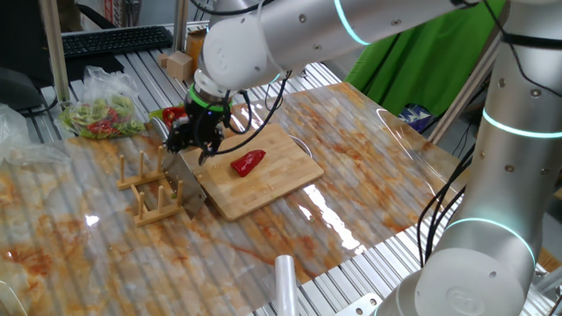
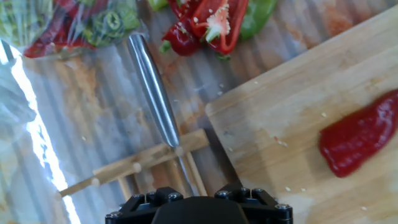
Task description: Chop the chili peppers
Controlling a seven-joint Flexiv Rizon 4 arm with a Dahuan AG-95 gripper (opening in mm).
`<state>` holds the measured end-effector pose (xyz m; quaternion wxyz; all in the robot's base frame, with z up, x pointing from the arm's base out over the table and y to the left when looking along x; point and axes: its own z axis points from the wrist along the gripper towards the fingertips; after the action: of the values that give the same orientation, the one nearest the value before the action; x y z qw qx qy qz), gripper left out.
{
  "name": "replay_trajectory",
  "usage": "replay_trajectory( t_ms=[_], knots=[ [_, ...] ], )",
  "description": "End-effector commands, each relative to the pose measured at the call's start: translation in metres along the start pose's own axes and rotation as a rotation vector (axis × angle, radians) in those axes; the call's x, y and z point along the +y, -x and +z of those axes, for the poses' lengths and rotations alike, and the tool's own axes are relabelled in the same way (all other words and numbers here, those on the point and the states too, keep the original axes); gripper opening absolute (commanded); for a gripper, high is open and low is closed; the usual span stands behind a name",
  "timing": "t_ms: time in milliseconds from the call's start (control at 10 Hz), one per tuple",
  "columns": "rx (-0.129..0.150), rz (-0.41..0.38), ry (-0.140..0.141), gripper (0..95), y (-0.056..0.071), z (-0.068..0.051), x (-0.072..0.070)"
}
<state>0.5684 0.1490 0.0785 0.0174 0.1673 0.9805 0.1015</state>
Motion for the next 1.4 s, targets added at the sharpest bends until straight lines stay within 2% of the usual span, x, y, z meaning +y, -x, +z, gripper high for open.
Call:
replay_trajectory(
  t_ms=[100,400,700,1000,1400],
  knots=[
    [-0.006,0.002,0.005,57.0,0.001,0.005,0.002],
    [-0.016,0.009,0.01,57.0,-0.002,0.016,0.006],
    [-0.028,0.005,0.016,57.0,0.0,0.026,0.007],
    [-0.021,-0.008,0.02,57.0,0.003,0.031,0.008],
    [-0.012,-0.019,0.043,57.0,0.007,0.039,0.009]
  ],
)
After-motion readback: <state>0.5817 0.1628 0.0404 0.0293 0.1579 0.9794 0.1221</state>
